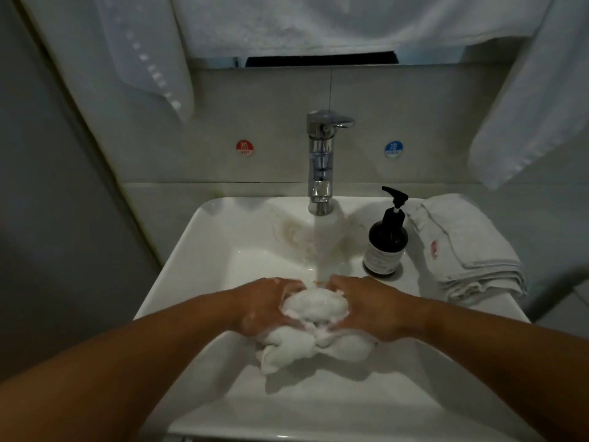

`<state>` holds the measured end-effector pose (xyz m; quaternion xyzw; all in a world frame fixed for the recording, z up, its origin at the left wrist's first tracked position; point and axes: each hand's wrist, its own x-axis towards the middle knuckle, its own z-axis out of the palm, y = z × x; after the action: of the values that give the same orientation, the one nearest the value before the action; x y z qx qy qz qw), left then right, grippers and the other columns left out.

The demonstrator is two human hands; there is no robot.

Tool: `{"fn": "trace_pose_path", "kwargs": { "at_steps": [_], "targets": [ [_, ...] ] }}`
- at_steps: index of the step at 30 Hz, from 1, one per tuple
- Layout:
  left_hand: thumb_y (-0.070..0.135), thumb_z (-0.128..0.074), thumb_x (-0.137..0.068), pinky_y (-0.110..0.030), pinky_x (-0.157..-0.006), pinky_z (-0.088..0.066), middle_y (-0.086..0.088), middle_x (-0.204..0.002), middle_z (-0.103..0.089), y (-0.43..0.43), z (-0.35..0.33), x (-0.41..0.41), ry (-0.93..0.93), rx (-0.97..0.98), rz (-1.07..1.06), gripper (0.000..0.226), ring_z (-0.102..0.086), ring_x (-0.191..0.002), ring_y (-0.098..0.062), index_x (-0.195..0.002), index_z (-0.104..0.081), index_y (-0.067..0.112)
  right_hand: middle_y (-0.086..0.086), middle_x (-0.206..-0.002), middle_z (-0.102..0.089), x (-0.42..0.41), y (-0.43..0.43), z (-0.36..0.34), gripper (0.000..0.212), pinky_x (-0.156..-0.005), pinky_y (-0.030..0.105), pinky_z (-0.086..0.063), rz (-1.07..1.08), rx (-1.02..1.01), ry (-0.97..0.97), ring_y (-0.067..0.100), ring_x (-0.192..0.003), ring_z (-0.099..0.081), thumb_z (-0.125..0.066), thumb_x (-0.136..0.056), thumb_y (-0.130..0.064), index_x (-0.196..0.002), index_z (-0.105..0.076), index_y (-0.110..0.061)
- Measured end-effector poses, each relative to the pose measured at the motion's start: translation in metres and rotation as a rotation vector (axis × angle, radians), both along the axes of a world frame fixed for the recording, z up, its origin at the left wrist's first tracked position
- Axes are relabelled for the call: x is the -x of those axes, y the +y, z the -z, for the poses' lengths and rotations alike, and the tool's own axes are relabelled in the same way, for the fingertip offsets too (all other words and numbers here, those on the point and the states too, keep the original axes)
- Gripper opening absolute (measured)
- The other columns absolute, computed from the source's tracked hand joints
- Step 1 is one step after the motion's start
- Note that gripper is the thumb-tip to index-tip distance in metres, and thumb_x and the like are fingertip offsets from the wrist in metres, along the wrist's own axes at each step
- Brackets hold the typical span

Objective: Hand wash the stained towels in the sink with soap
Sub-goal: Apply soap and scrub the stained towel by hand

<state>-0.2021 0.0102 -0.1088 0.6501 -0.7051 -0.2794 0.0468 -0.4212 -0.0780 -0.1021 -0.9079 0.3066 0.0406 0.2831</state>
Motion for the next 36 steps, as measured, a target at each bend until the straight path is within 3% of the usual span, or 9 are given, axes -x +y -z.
{"fn": "trace_pose_path", "kwargs": {
  "at_steps": [5,9,14,22,24,26,29,32,36],
  "targets": [
    [0.045,-0.055,-0.102,-0.009,-0.105,-0.032,0.016,-0.147,-0.044,0.016,-0.021,0.002,0.007,0.107,0.016,0.052,-0.046,-0.134,-0.010,-0.150,-0.042,0.034,0.000,-0.163,-0.023,0.013,0.014,-0.004,0.072,-0.116,0.031,-0.035,-0.097,0.140,-0.003,0.018,-0.142,-0.038,-0.052,-0.102,-0.045,-0.158,-0.007,-0.043],
    [0.078,-0.033,-0.089,-0.038,-0.122,-0.023,0.004,-0.164,-0.021,0.033,-0.007,0.028,-0.138,-0.056,0.050,0.091,-0.025,-0.147,-0.021,-0.161,-0.007,0.029,-0.003,-0.169,0.015,0.015,0.032,0.011,0.102,-0.125,0.040,-0.017,-0.192,0.145,0.092,0.023,-0.156,-0.003,-0.051,-0.092,-0.068,-0.150,0.031,-0.045],
    [0.094,-0.005,-0.075,-0.043,-0.117,-0.029,-0.007,-0.154,-0.023,0.025,0.022,0.028,-0.384,0.068,0.099,0.110,-0.030,-0.137,-0.030,-0.158,0.003,0.022,0.006,-0.155,-0.029,0.005,0.029,0.026,0.122,-0.102,0.037,-0.047,-0.130,0.229,0.082,0.025,-0.125,-0.052,-0.073,-0.077,-0.067,-0.154,0.018,-0.041],
    [0.062,-0.046,-0.098,-0.027,-0.084,-0.044,-0.004,-0.110,-0.068,0.013,-0.001,0.032,-0.212,0.131,-0.060,0.049,-0.064,-0.099,-0.025,-0.113,-0.060,0.017,-0.012,-0.102,-0.070,0.003,0.014,0.006,0.035,-0.082,0.029,-0.051,-0.071,0.122,-0.154,0.011,-0.094,-0.066,-0.078,-0.082,-0.045,-0.112,-0.063,-0.037],
    [0.062,-0.048,-0.098,-0.026,-0.085,-0.044,-0.003,-0.103,-0.070,0.011,-0.007,0.030,-0.210,0.032,-0.034,0.046,-0.063,-0.093,-0.021,-0.094,-0.064,0.019,-0.018,-0.095,-0.062,0.004,0.014,0.002,0.033,-0.075,0.024,-0.045,-0.053,-0.037,-0.065,0.010,-0.091,-0.062,-0.075,-0.085,-0.051,-0.106,-0.052,-0.038],
    [0.056,-0.047,-0.101,-0.023,-0.091,-0.043,0.000,-0.116,-0.070,0.009,-0.010,0.027,-0.207,0.058,-0.052,0.038,-0.063,-0.105,-0.019,-0.111,-0.066,0.024,-0.014,-0.108,-0.053,0.005,0.015,0.003,0.050,-0.076,0.022,-0.044,-0.029,0.024,0.059,0.013,-0.097,-0.056,-0.065,-0.089,-0.061,-0.121,-0.040,-0.033],
    [0.046,-0.040,-0.106,-0.024,-0.111,-0.032,-0.004,-0.154,-0.047,0.018,-0.013,0.025,-0.078,0.024,-0.066,0.051,-0.045,-0.139,-0.020,-0.154,-0.035,0.027,0.005,-0.157,-0.026,0.016,0.022,0.005,0.079,-0.108,0.038,-0.042,-0.110,0.232,0.093,0.026,-0.135,-0.044,-0.054,-0.093,-0.061,-0.155,-0.011,-0.036],
    [0.059,-0.040,-0.101,-0.031,-0.120,-0.024,-0.006,-0.162,-0.027,0.032,-0.003,0.033,-0.199,-0.037,0.077,0.083,-0.029,-0.147,-0.023,-0.162,-0.002,0.018,0.000,-0.167,0.003,0.024,0.034,0.013,0.117,-0.120,0.045,-0.028,-0.194,0.188,0.200,0.030,-0.149,-0.016,-0.060,-0.079,-0.078,-0.156,0.019,-0.037],
    [0.067,-0.019,-0.097,-0.036,-0.114,-0.034,-0.012,-0.148,-0.036,0.026,0.015,0.040,-0.418,0.064,0.122,0.086,-0.040,-0.131,-0.027,-0.156,-0.020,0.004,0.009,-0.160,-0.017,0.009,0.026,0.026,0.117,-0.114,0.041,-0.035,-0.153,0.316,0.196,0.033,-0.140,-0.032,-0.062,-0.082,-0.074,-0.158,0.015,-0.030]
  ]
}}
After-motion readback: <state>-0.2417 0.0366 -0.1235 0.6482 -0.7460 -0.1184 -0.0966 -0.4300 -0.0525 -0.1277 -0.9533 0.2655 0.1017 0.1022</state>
